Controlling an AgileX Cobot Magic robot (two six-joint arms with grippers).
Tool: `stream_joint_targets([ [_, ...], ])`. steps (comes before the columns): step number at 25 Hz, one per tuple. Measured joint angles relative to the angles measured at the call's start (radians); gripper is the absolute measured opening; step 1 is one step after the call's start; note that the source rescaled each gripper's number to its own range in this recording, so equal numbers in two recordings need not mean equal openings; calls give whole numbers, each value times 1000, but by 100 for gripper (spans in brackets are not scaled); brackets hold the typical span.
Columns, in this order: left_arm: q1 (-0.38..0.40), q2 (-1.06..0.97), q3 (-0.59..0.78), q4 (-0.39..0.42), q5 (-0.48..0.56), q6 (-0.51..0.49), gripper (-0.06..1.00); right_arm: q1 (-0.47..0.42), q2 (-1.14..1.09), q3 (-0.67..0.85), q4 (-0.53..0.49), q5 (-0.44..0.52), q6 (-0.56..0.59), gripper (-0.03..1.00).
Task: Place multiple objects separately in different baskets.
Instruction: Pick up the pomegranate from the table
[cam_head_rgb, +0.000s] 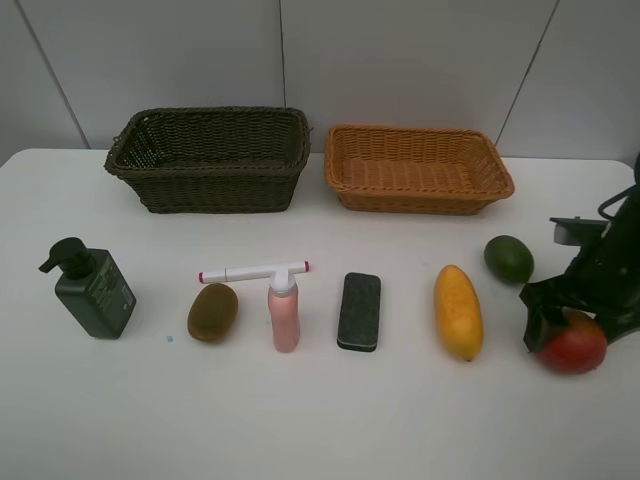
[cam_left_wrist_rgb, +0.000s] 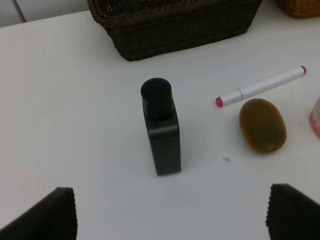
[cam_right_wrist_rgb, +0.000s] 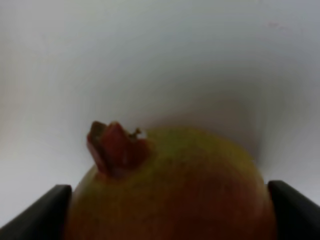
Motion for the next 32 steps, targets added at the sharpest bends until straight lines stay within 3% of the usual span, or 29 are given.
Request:
stream_joint_targets([
  [18, 0, 0, 0, 0, 0, 0, 100, 0, 0, 0, 7, 7, 3, 66],
  [24, 0, 0, 0, 0, 0, 0, 100, 0, 0, 0, 56, 13, 3, 66],
  [32, 0, 0, 0, 0, 0, 0, 100, 0, -1, -118, 70, 162, 3, 66],
])
